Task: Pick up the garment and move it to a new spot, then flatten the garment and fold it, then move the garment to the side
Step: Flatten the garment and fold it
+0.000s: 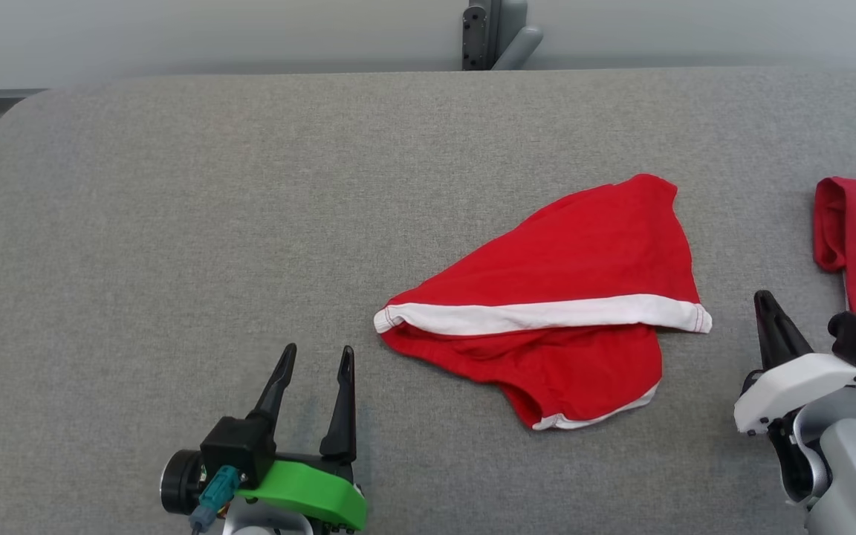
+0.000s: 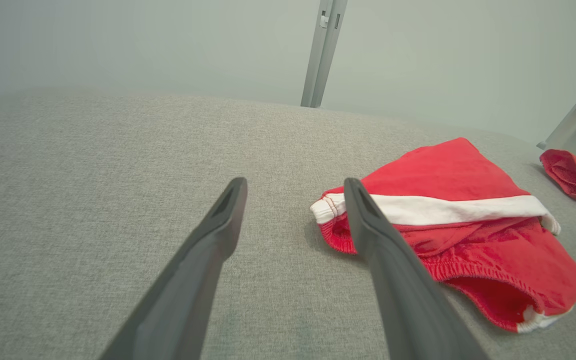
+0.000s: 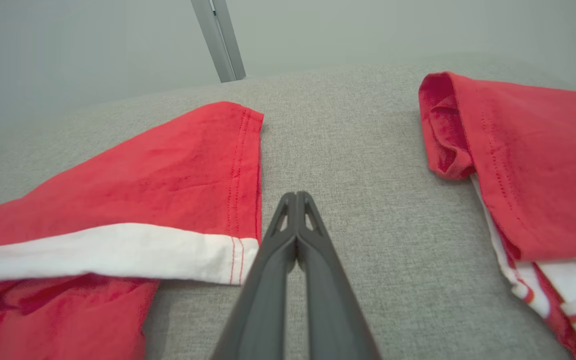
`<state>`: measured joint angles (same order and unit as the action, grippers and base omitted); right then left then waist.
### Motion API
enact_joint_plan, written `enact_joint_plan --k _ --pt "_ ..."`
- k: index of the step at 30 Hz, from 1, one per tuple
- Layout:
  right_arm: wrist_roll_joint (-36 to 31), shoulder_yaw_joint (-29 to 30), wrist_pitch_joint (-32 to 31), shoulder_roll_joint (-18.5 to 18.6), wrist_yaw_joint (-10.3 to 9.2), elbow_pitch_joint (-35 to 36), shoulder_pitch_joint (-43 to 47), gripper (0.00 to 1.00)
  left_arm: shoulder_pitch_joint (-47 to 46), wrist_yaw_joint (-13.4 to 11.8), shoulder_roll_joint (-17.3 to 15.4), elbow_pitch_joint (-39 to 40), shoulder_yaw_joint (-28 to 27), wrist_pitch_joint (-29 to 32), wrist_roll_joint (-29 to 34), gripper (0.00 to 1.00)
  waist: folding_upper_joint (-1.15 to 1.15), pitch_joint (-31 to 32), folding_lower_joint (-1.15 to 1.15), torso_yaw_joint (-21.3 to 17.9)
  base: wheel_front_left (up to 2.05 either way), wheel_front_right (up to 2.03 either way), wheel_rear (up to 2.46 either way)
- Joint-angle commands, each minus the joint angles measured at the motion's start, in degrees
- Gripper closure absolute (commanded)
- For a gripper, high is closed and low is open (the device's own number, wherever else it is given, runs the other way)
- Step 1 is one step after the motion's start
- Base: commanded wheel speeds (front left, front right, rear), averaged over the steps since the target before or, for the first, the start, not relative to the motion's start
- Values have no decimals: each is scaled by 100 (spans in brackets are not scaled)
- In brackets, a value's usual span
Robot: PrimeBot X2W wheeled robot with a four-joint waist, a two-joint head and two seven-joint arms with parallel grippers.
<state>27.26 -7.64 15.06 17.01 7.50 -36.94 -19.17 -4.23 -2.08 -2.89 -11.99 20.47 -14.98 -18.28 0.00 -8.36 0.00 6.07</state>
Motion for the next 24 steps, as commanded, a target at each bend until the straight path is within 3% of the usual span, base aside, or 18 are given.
enact_joint_plan --k 1,3,4,6,15,22,23,24 --pt "-3 69 16 -52 -3 91 167 100 28 -8 -4 9 -25 -22 -18 0 0 40 0 -72 0 0 0" --pt "161 -61 16 -129 -2 108 211 100 20 4 -6 3 -30 -22 -21 0 0 38 0 -106 0 0 0" --pt "270 -172 16 -140 -3 62 198 88 5 13 -6 0 -27 -22 -20 0 0 34 0 -123 0 0 0" --pt "405 -410 16 -122 -3 -65 68 0 -32 50 -6 -4 -1 -18 3 0 0 13 0 -160 0 0 0" --pt "804 -706 16 -247 -3 -1223 -641 0 -168 88 -7 -56 67 -18 61 0 0 -39 0 -33 0 0 0" --pt "975 -1057 15 -314 -3 -1713 -902 0 -126 73 -6 -63 66 -18 27 0 0 -85 0 16 0 0 0" --pt "967 -1100 13 -317 -3 -1779 -929 10 -131 67 -7 -56 73 -18 28 0 0 -91 0 15 0 0 0" --pt "967 -1100 13 -317 -3 -1779 -929 10 -131 67 -7 -56 73 -18 28 0 0 -91 0 15 0 0 0"
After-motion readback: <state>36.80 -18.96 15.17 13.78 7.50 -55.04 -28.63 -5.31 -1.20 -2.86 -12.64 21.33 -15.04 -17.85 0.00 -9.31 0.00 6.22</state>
